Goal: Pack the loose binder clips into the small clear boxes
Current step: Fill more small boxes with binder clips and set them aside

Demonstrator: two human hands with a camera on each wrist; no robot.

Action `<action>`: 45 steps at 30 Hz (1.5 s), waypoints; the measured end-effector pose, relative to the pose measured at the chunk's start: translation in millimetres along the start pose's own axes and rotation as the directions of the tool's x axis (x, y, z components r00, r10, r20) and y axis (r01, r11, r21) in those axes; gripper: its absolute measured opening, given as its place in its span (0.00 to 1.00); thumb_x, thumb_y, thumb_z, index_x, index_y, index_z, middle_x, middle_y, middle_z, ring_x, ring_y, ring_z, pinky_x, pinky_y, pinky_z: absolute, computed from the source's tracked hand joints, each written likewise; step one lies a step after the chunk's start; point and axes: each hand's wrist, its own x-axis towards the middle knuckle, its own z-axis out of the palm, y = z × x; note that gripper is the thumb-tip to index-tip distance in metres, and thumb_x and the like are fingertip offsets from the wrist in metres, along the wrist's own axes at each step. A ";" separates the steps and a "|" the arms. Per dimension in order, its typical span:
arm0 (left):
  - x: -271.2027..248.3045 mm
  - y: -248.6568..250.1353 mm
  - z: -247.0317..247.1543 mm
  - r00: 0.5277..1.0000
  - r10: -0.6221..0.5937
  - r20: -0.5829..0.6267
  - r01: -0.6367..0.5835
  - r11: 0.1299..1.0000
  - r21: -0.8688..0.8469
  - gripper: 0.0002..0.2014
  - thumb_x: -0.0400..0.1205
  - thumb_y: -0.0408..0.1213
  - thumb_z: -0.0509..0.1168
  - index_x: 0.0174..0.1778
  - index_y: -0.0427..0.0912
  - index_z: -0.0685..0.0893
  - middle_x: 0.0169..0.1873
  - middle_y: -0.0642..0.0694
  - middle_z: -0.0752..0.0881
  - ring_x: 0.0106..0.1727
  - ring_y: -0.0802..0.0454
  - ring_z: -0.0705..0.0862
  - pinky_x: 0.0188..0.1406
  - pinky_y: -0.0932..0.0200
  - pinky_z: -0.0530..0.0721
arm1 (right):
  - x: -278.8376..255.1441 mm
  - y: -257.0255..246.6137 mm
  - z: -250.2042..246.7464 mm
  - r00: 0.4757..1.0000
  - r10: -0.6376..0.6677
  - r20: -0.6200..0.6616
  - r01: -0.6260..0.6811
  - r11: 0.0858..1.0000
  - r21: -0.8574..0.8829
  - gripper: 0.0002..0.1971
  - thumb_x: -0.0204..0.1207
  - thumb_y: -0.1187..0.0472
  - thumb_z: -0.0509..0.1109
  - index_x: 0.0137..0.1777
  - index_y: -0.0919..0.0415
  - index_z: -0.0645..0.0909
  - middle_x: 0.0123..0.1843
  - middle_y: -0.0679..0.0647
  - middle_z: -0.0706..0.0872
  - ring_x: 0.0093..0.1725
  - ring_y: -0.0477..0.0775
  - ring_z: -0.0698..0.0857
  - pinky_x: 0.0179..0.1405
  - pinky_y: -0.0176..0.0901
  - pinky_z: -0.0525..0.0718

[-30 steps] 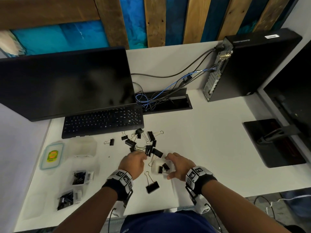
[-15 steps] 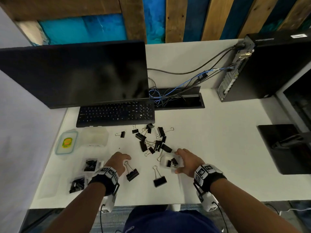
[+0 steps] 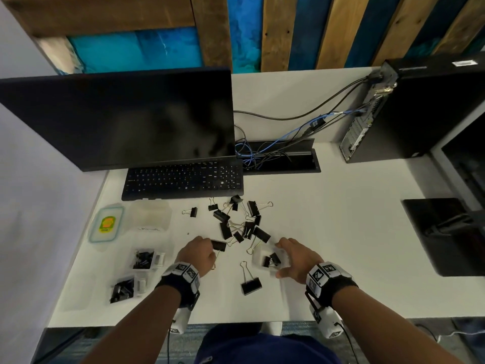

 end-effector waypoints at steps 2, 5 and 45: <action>5.5 13.4 -2.4 0.996 0.084 -0.040 -0.084 0.996 0.003 0.08 0.83 0.41 0.59 0.52 0.48 0.82 0.50 0.50 0.79 0.53 0.49 0.82 0.49 0.56 0.80 | -0.6 1.5 -2.5 1.000 0.015 -0.020 -0.015 1.000 -0.013 0.37 0.65 0.44 0.80 0.72 0.46 0.68 0.66 0.42 0.75 0.62 0.50 0.80 0.57 0.48 0.79; 16.8 37.0 -2.0 0.982 0.186 -0.034 -0.186 0.982 0.011 0.15 0.83 0.38 0.59 0.64 0.52 0.82 0.61 0.51 0.80 0.60 0.51 0.80 0.56 0.56 0.81 | -2.9 5.6 -5.3 0.999 0.039 -0.038 -0.039 0.999 -0.012 0.36 0.66 0.45 0.80 0.72 0.46 0.68 0.67 0.42 0.75 0.62 0.49 0.80 0.58 0.49 0.80; 8.5 120.1 -15.3 0.951 0.283 -0.127 -0.309 0.907 -0.286 0.11 0.80 0.38 0.65 0.58 0.51 0.83 0.52 0.52 0.83 0.54 0.55 0.81 0.58 0.57 0.81 | 2.0 6.7 5.6 0.999 0.027 -0.036 -0.025 0.998 0.060 0.37 0.66 0.46 0.80 0.73 0.47 0.67 0.69 0.45 0.74 0.63 0.53 0.80 0.56 0.49 0.79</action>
